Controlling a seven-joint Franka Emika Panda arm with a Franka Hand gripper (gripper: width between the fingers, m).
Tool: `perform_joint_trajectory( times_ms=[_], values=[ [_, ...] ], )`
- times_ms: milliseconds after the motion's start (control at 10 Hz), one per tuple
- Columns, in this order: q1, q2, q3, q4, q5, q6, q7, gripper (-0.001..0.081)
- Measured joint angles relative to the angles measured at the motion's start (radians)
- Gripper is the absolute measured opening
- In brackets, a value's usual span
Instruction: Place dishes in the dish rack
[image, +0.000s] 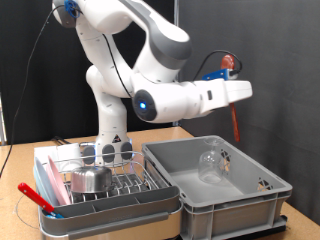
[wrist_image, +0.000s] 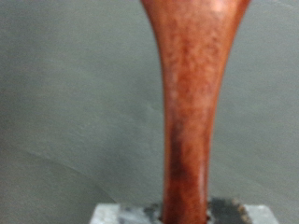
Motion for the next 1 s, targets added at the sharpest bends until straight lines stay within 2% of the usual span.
perform_joint_trajectory(
  times_ms=[400, 700, 1000],
  values=[
    [-0.109, -0.074, -0.013, 0.027, -0.026, 0.063, -0.003, 0.0076],
    [-0.180, -0.115, -0.025, 0.034, -0.074, 0.065, -0.110, 0.0076],
    [-0.177, -0.098, -0.031, 0.039, -0.042, 0.012, 0.021, 0.0076]
  ],
)
